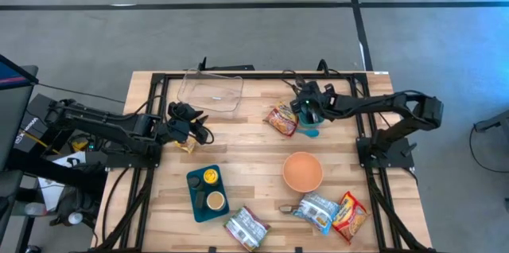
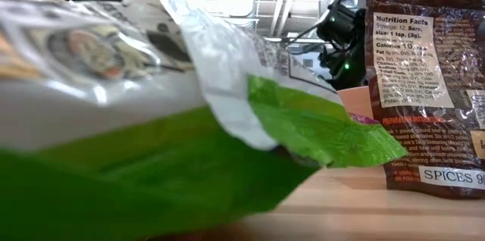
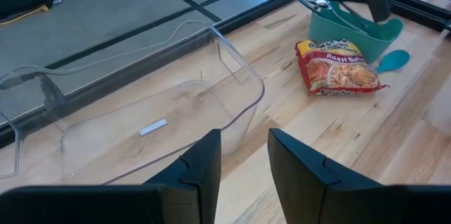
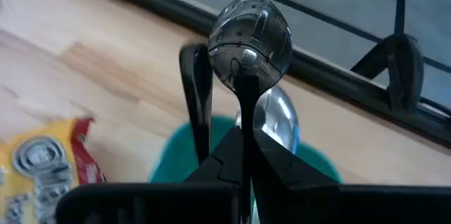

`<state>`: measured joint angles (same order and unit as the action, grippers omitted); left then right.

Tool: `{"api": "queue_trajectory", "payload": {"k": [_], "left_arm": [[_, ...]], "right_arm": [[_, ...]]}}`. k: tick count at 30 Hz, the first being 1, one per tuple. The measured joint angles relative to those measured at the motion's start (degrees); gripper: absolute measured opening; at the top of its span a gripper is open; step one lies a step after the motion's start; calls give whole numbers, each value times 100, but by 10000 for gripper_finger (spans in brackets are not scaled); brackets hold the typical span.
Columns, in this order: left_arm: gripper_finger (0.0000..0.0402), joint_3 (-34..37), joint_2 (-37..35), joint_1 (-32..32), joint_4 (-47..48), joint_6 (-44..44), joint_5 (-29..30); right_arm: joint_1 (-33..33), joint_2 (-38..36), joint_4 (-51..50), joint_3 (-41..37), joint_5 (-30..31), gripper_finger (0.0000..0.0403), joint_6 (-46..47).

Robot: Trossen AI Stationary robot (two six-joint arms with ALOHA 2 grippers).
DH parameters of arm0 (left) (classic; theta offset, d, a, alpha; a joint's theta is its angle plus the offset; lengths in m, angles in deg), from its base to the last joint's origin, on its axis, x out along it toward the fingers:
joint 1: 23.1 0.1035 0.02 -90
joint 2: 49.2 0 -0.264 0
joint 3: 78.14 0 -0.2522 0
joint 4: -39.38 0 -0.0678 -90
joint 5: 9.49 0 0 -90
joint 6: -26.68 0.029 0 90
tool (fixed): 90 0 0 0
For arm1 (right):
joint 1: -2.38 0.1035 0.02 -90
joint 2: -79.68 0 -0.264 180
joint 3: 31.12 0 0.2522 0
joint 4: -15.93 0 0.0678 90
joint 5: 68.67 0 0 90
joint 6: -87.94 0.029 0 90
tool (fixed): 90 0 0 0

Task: Pick & Place Food Item
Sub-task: Put the black spoon into the green bin

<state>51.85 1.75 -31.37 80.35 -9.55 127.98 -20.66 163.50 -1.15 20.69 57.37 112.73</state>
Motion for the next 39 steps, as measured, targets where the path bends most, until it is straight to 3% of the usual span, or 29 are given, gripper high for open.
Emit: {"api": "queue_trajectory", "payload": {"k": [7, 14, 28, 39], "left_arm": [[112, 0, -1, 0, -1, -2, 0], [112, 0, 0, 0, -2, -2, 0], [112, 0, 0, 0, -2, -1, 0], [112, 0, 0, 0, -1, -2, 0]], "right_arm": [[24, 68, 540, -317, -63, 7, -306], [92, 68, 554, -361, -373, 7, -533], [78, 68, 463, -360, -386, 8, -492], [79, 65, 221, -357, -411, 68, -385]]}}
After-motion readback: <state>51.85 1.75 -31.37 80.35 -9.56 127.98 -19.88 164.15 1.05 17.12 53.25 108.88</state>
